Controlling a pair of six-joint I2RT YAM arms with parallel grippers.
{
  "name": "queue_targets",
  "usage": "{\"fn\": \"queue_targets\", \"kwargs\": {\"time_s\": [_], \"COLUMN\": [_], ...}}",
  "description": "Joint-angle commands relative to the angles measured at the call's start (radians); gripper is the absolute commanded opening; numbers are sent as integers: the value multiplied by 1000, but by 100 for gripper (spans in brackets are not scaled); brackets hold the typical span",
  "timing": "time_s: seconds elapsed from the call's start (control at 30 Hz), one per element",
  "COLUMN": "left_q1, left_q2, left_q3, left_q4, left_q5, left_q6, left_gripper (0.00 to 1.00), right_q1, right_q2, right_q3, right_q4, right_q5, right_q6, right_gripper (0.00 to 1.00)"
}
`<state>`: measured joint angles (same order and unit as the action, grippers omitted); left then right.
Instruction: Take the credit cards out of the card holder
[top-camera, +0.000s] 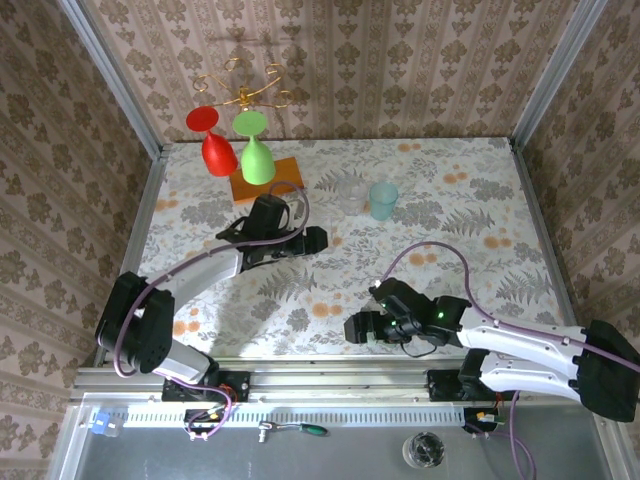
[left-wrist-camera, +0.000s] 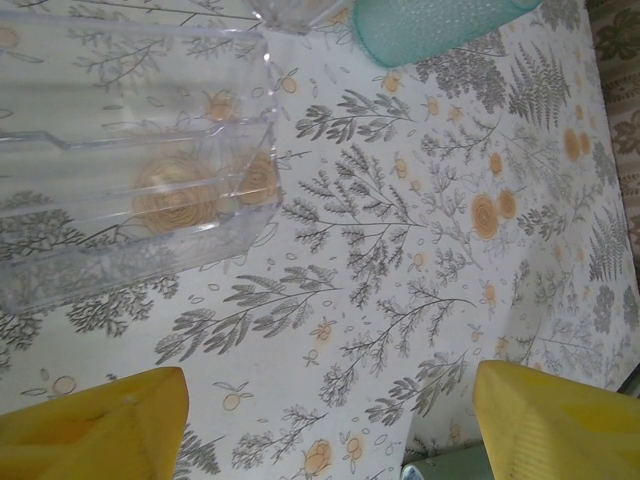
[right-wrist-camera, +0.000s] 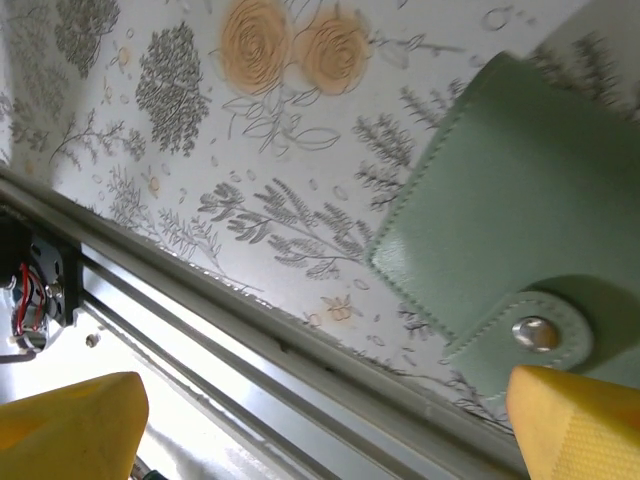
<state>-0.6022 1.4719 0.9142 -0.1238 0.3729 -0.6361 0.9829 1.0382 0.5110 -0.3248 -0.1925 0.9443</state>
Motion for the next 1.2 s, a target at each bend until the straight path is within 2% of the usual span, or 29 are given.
{"fn": "queue_targets", "kwargs": {"time_s": [0.0,0.23,0.37,0.57,0.9,1.17], "left_q1": [-17,-40,-52,-71,-75,-74], "left_q2": [24,83,102,122,99,63], "left_q3": [15,59,69,84,80,48], "left_q4": [23,23,29,28,-8,-31], "left_q5": [-4,1,2,11,1,-11], "left_q6": [-16,-16,-18,-20,-14,-23], "left_gripper": [76,76,76,76,76,76], "right_q1": [46,120,141,136,6,-130], "right_q2": [22,48,61,49,68,135], "right_q3": [-25,-43,-33,-11,15,60], "right_q4": [57,73,11,-116,-119,-74], "right_q5": [-8,-23,-16,85,104,38], "right_q6": [49,77,74,106,45,-55], "right_gripper": [94,94,94,96,98,98]}}
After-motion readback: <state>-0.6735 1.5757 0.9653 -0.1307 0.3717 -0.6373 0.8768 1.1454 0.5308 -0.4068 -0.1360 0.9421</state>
